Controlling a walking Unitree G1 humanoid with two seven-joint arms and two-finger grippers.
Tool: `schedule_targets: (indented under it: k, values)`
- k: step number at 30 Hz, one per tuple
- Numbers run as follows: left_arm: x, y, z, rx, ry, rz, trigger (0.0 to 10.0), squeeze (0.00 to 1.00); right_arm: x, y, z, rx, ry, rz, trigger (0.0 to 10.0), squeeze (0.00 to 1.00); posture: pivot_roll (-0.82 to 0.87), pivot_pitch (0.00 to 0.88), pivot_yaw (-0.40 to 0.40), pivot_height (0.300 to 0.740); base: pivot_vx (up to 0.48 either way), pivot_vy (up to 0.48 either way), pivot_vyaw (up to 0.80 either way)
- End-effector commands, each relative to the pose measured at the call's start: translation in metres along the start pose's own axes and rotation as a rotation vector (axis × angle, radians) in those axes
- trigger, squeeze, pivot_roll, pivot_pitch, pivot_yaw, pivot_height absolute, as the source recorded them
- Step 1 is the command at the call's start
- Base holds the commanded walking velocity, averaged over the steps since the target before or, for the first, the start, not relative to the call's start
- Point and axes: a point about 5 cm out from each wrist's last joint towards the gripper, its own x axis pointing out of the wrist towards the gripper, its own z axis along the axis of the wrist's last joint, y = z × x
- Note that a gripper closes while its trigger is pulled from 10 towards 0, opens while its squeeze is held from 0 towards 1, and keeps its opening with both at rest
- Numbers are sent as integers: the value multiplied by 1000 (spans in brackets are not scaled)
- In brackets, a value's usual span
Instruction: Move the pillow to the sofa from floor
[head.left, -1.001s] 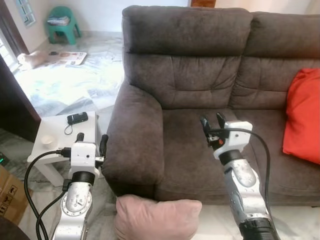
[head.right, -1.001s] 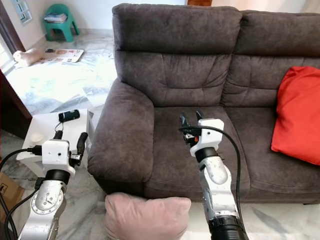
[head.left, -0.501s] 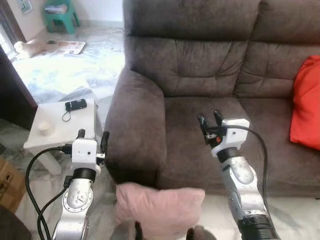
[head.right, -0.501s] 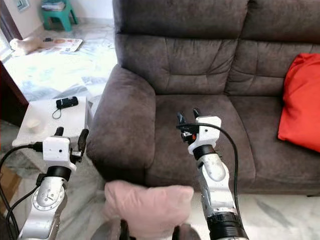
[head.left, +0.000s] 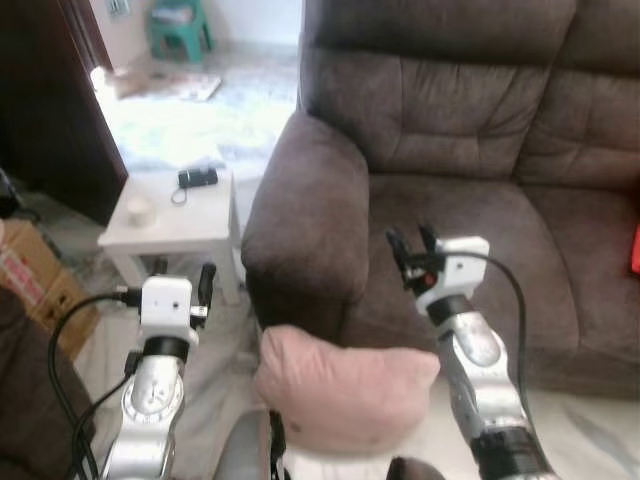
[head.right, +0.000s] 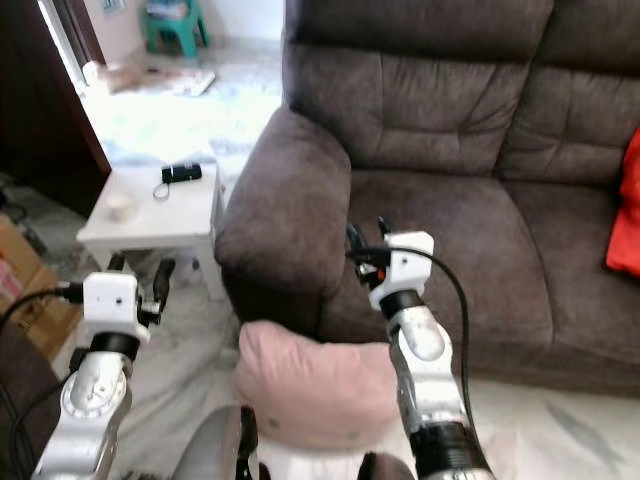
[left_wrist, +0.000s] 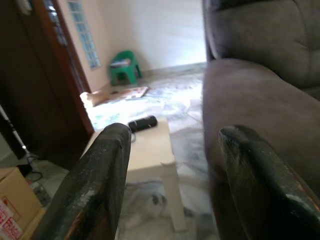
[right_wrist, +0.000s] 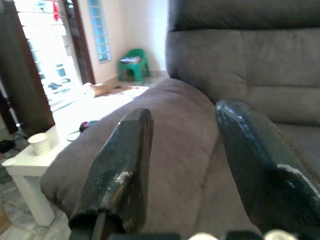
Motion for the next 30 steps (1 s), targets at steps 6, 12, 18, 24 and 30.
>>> schedule_targets:
  k: [6,12,18,24,30]
  values:
    - [0,-6,-1,-25,8,-58,10000,0,0,-3,0,1,2,-18,10000,0,54,50,-18,627,0,0,0]
    - [-1,-7,-1,-31,14,-54,10000,0,0,-4,-3,-1,20,-25,10000,0,54,55,-18,614,0,0,0]
    - [0,-6,-2,-32,18,-52,10000,0,0,-2,-2,-4,9,-11,10000,0,53,55,-18,600,0,0,0]
    - [0,-6,-2,-26,21,-46,10000,0,2,-2,-1,-8,5,-9,10000,0,56,62,-22,600,0,0,0]
    - [1,-4,-2,-21,16,-29,10000,0,4,-2,0,-5,14,-8,10000,0,53,66,-23,586,0,0,0]
